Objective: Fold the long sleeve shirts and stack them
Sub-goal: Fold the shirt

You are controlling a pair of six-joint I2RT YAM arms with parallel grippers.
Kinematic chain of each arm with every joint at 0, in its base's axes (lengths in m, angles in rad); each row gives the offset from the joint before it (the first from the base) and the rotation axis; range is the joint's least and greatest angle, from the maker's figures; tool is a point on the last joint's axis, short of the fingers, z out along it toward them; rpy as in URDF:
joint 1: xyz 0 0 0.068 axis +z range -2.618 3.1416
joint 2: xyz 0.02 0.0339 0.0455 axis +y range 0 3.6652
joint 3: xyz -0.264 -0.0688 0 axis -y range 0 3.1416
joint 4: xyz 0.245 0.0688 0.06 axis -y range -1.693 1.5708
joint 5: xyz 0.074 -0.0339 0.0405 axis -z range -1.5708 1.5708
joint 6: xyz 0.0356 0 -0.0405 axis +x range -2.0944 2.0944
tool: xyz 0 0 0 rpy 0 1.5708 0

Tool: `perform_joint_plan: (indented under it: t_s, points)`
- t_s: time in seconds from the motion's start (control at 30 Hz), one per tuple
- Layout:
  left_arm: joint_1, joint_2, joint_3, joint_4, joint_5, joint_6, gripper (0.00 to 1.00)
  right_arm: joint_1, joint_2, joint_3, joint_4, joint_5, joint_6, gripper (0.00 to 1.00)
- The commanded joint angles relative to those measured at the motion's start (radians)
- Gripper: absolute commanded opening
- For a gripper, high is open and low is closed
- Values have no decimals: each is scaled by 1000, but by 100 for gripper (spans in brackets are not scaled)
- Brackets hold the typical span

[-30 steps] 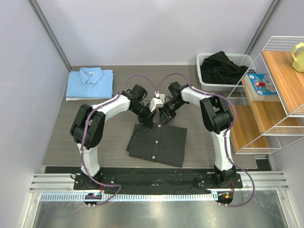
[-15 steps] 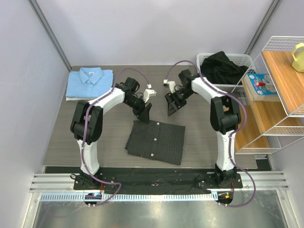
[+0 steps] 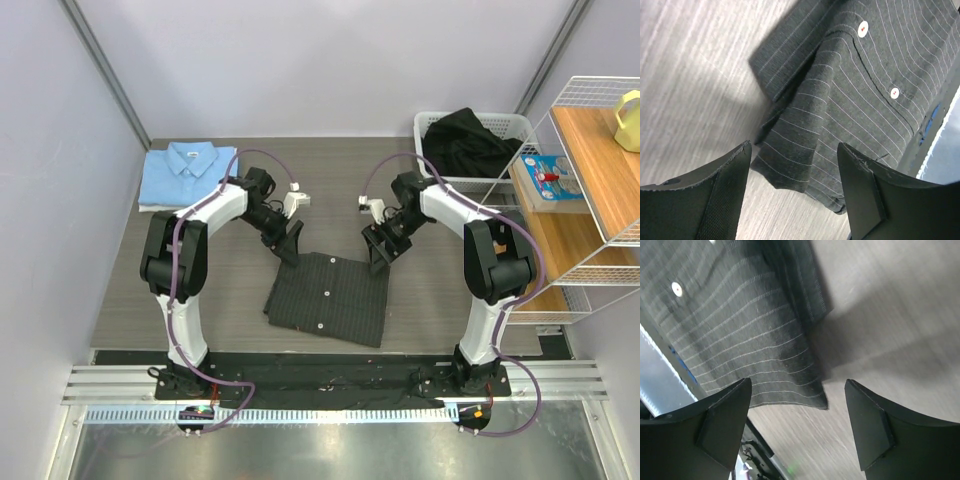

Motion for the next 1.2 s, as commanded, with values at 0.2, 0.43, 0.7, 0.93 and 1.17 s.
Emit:
perform_joint_plan:
  t_s: [0.2, 0.43, 0.7, 0.93, 1.17]
  points:
    - [23, 28, 46, -49, 110, -45, 8, 13, 4, 28, 93, 54, -3, 29]
    - [88, 104, 81, -38, 118, -143, 1, 10, 27, 73, 99, 89, 37, 5]
    - [143, 105, 76, 48, 15, -241, 41, -39, -34, 76, 174, 45, 239, 58]
    - [70, -279, -6, 135, -161, -214, 74, -207, -347, -265, 411, -68, 610, 54]
    - [-433, -409, -45, 169, -636, -434, 98, -274, -680, -635, 648, -41, 850, 51]
